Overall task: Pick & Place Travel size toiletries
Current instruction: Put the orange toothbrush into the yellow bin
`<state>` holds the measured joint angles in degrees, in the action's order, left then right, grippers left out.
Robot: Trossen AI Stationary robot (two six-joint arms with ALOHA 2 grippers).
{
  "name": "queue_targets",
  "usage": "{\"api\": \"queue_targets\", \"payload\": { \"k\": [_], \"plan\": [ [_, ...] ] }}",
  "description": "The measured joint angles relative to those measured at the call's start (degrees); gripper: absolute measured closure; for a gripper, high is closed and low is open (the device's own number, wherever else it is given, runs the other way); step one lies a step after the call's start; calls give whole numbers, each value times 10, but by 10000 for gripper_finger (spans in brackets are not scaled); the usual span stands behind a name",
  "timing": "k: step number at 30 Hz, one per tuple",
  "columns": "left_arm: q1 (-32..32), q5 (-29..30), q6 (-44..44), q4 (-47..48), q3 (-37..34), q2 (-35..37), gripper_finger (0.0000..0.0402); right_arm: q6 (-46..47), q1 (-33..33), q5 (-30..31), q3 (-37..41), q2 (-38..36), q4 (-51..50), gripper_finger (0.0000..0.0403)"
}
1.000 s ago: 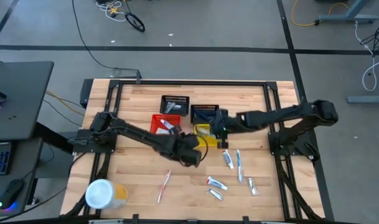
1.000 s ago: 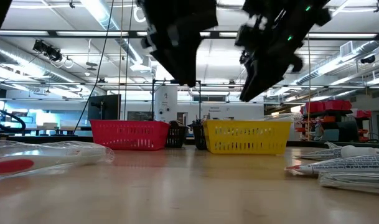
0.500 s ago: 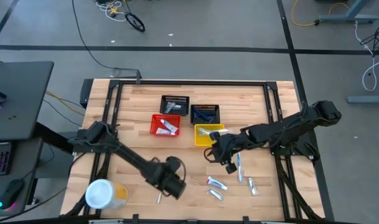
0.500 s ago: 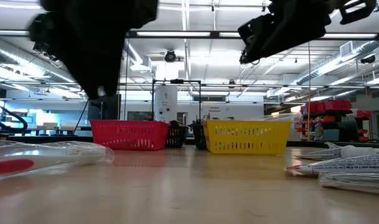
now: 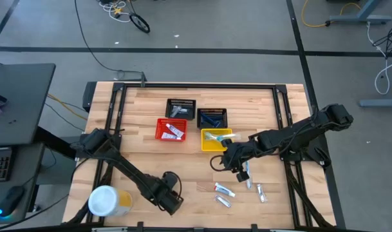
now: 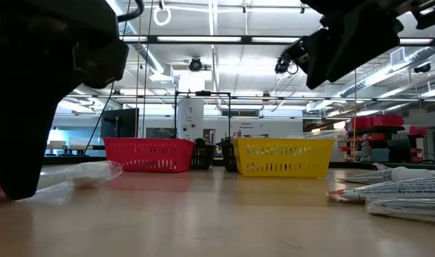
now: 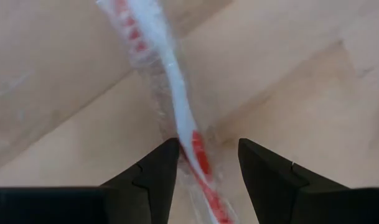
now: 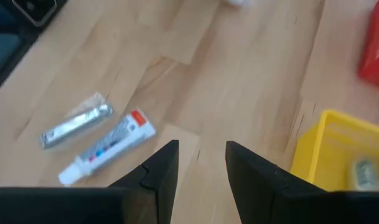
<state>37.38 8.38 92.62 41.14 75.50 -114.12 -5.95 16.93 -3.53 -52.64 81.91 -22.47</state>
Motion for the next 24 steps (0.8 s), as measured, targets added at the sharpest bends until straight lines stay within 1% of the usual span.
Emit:
{"api": "queue_targets", "payload": {
  "k": [4, 7, 8, 12, 15, 19, 24],
  "plan": [
    [-10, -13, 0, 2, -31, 3, 223, 1, 0, 21, 0, 0, -10, 263],
    [-18, -4, -17, 17, -31, 3, 240, -2, 0, 24, 0, 0, -6, 263],
    [-20, 7, -26, 18, -29, 2, 250, -6, 0, 24, 0, 0, -2, 263],
    [-32, 43, -85, 22, -4, -2, 292, -16, 0, 24, 0, 0, 25, 263],
    [-38, 91, -140, 21, 23, -6, 319, -16, 0, 27, 0, 0, 55, 263],
    [-49, 134, -211, 34, 69, -5, 345, -16, -1, 53, 0, 0, 104, 263],
    [-66, 165, -291, 57, 108, -4, 374, -28, -1, 44, 7, 2, 138, 263]
  ]
}}
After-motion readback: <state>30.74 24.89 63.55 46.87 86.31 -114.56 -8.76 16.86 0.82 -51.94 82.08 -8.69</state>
